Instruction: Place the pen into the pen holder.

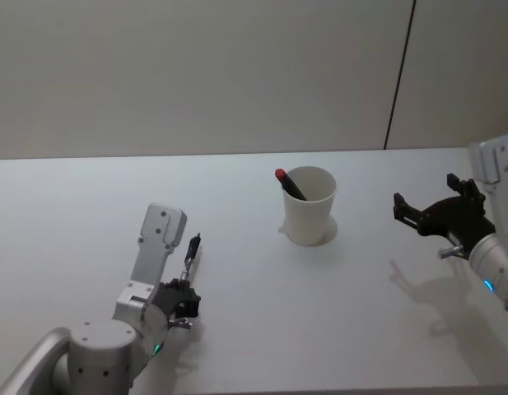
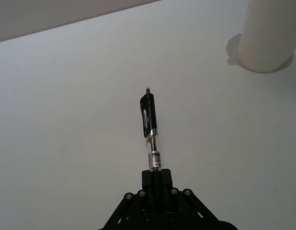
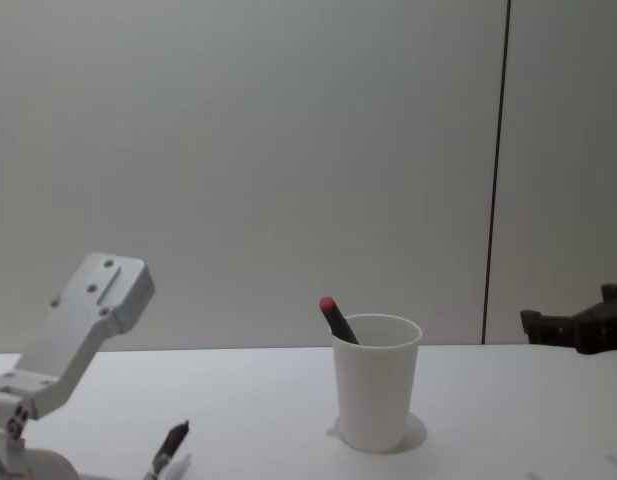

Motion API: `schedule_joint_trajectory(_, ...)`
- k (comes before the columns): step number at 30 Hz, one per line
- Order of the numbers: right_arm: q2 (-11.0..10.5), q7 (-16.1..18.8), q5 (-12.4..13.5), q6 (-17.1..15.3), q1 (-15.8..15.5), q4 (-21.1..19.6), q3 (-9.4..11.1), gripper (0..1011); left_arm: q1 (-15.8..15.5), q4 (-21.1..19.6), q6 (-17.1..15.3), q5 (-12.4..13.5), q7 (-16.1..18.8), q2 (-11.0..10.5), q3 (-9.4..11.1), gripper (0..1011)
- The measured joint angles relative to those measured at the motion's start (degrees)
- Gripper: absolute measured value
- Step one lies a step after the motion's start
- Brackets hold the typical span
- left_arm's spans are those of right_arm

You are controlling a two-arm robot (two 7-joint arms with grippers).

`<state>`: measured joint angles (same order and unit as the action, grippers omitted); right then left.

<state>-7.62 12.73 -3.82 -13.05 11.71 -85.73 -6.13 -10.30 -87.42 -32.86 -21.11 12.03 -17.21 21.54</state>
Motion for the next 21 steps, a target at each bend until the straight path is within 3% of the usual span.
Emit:
schedule_joint_trajectory(7,0.0,0.0,0.0,0.0,0.0,0.0,0.0,1001,1.5,-2.27,3.78,3.05,-0.92,-1.4,-0.05,127)
schedule_joint_trajectory(21,0.0,0.0,0.0,0.0,0.0,0.0,0.0,1002,3.53,-5.84,13.87,10.07,-7.5,-4.64,-0.32,127)
